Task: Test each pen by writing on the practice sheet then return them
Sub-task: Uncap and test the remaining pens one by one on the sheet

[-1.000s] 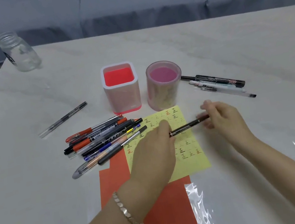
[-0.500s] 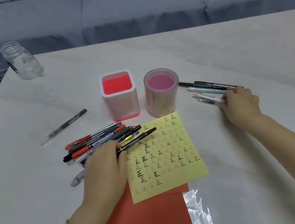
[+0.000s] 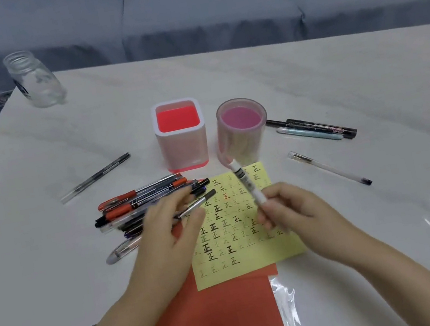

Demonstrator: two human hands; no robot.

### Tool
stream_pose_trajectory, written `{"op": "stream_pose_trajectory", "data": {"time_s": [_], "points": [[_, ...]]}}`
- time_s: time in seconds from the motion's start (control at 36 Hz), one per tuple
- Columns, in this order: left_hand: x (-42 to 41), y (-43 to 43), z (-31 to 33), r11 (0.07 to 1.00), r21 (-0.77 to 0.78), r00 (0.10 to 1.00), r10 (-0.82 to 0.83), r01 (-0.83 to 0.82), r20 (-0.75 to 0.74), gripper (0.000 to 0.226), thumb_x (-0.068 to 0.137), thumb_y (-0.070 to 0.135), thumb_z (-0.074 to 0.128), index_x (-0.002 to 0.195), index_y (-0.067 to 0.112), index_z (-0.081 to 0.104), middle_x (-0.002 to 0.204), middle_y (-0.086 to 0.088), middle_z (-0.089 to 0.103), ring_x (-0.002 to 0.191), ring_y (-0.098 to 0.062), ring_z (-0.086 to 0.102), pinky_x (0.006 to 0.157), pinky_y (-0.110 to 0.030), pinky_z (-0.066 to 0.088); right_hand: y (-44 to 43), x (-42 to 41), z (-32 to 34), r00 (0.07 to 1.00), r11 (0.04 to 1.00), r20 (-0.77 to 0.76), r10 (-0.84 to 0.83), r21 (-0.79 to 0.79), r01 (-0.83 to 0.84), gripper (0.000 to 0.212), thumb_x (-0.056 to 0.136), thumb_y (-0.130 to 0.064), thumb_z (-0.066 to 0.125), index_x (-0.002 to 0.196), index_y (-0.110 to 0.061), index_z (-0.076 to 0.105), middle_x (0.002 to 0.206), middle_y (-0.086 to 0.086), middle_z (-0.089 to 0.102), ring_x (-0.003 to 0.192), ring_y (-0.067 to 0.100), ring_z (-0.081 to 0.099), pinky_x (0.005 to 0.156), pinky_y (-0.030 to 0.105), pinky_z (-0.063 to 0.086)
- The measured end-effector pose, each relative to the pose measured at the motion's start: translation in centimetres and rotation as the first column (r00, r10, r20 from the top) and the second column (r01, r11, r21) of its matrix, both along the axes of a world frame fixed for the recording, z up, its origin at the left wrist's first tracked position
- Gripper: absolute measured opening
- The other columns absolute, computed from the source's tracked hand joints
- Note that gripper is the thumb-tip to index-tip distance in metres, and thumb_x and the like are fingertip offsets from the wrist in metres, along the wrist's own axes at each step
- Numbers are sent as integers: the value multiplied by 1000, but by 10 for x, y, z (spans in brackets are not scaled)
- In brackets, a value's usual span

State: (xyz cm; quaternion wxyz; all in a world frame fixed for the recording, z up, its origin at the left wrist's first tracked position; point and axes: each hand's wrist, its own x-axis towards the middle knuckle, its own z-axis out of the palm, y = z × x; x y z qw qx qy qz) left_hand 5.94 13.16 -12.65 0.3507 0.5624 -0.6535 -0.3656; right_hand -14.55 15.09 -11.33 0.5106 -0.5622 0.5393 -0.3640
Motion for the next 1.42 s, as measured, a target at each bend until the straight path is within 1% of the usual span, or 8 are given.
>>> {"op": "stream_pose_trajectory", "data": {"time_s": [0.08, 0.25, 0.5, 0.72, 0.86, 1.0, 1.14, 1.42], "points": [[-18, 2, 24, 992, 117, 912, 3, 50, -411, 24, 81, 31, 67, 103, 36, 62, 103, 17, 69, 95, 3, 62, 76, -10, 45, 11, 16, -2, 993, 993, 53, 105, 42, -107, 14, 94, -17, 46, 89, -9, 56, 68, -10, 64, 59, 1, 54, 59, 9, 40], [-22, -1, 34, 993, 114, 865, 46, 13, -500, 13, 80, 9, 64, 81, 21, 69, 87, 7, 73, 81, 0, 67, 69, -7, 46, 15, 28, 7, 989, 980, 106, 103, 160, -119, 13, 94, -18, 49, 91, -13, 61, 69, -6, 63, 59, 6, 52, 62, 22, 40], [-19, 5, 32, 988, -5, 957, -148, 151, -249, 20, 76, 23, 68, 90, 37, 67, 99, 21, 67, 94, 11, 56, 81, -7, 40, 5, 36, 16, 940, 912, 341, -7, 388, -134, 55, 74, -66, 32, 55, -17, 49, 51, 1, 33, 47, 12, 31, 50, 22, 29], [-3, 19, -15, 977, -31, 949, -195, 209, 247, 41, 96, 38, 44, 136, 31, 42, 126, 30, 32, 111, 22, 24, 90, 9, 10, -1, 21, 21, 799, 887, 494, -342, 451, 100, 53, 71, -57, 40, 38, -18, 27, 37, -4, 16, 40, 10, 10, 45, 27, 9], [4, 25, -56, 940, -61, 866, -282, 336, 413, 61, 85, 53, 34, 138, 23, 43, 138, 18, 33, 128, 10, 16, 110, -25, 21, -1, 17, 21, 727, 883, 558, -399, 449, 140, 44, 68, -49, 39, 38, -18, 29, 34, -5, 18, 34, 9, 13, 41, 20, 11], [5, 24, -66, 927, -71, 816, -285, 368, 503, 55, 87, 54, 38, 134, 27, 46, 142, 7, 43, 134, -5, 23, 110, -30, 14, 0, 18, 18, 630, 866, 608, -484, 439, 241, 61, 55, -71, 61, 44, -20, 30, 47, -6, 22, 42, 7, 19, 30, 14, 18], [3, 26, -68, 925, -99, 807, -263, 366, 528, 50, 86, 52, 39, 128, 29, 53, 139, 3, 48, 133, -10, 29, 109, -35, 18, 0, 12, 9, 569, 790, 550, -611, 376, 485, 55, 91, -21, 48, 36, -23, 39, 41, -6, 28, 47, 12, 34, 44, 18, 39], [1, 27, -69, 919, -108, 759, -241, 378, 605, 48, 86, 50, 40, 130, 36, 50, 138, -1, 49, 132, -20, 39, 109, -38, 17, 15, 15, -6, 853, 893, 271, -446, 200, 403, 64, 78, -59, 31, 83, -7, 67, 69, 15, 72, 66, 24, 71, 59, 24, 57]]}}
